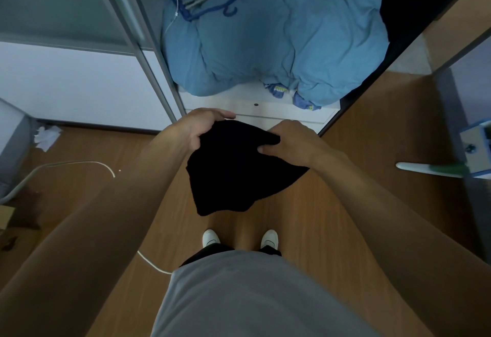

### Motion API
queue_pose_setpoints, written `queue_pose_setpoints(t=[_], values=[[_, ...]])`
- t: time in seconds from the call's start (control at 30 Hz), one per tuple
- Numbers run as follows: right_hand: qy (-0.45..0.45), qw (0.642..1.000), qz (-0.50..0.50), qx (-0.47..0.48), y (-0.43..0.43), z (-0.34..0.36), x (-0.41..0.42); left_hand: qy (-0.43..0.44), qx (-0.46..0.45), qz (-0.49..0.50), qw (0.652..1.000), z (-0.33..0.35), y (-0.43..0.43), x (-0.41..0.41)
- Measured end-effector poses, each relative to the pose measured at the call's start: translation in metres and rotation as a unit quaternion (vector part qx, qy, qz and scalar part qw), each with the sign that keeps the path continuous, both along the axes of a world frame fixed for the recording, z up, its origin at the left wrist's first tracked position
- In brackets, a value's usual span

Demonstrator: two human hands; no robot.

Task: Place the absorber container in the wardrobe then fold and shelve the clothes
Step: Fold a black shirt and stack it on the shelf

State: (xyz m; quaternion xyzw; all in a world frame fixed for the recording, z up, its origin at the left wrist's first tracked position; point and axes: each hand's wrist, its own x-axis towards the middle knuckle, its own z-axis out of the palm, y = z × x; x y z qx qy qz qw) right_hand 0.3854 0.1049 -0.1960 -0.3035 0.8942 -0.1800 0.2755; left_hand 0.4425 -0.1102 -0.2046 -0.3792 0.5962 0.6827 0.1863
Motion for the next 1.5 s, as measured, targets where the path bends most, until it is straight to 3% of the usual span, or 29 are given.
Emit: queue_pose_setpoints(t=[0.17,0.3,0.43,0.53,0.67,0.8,0.93,1.0,1.1,1.23,1.37,1.5], values=[[-0.055,0.995,-0.049,-0.074,-0.001,0.005,-0.005,0.023,-0.044,-0.078,0.996,-0.002,-0.013,0.006],[-0.084,0.983,-0.102,-0.129,0.001,0.008,-0.013,0.174,-0.022,-0.194,0.965,-0.006,-0.019,0.017],[-0.103,0.978,-0.119,-0.136,0.003,0.014,-0.023,0.217,-0.201,-0.341,0.893,-0.015,-0.008,0.015],[-0.085,0.985,-0.099,-0.108,0.002,0.018,-0.027,0.230,-0.365,-0.322,0.843,-0.021,-0.007,0.006],[-0.065,0.992,-0.087,-0.063,0.002,0.022,-0.033,0.277,-0.415,-0.278,0.821,-0.016,-0.022,0.005],[-0.005,0.997,-0.002,0.075,-0.002,0.023,-0.037,0.286,-0.398,-0.264,0.831,-0.007,-0.034,0.007],[0.061,0.990,-0.005,0.131,-0.011,0.019,-0.045,0.233,-0.325,-0.195,0.896,0.006,-0.044,0.010],[0.065,0.995,-0.012,0.072,-0.012,0.023,-0.048,0.224,-0.280,-0.137,0.923,0.012,-0.054,0.011],[-0.012,0.988,-0.077,-0.133,-0.015,0.033,-0.046,0.222,-0.204,-0.040,0.953,0.015,-0.074,0.014],[-0.210,0.889,-0.229,-0.335,-0.031,0.038,-0.036,0.232,-0.083,0.061,0.967,0.013,-0.093,0.020],[-0.295,0.805,-0.300,-0.419,-0.057,0.043,-0.026,0.259,0.050,0.106,0.959,0.001,-0.108,0.030],[-0.340,0.782,-0.332,-0.402,-0.069,0.047,-0.018,0.223,0.096,0.039,0.969,-0.021,-0.117,0.044]])
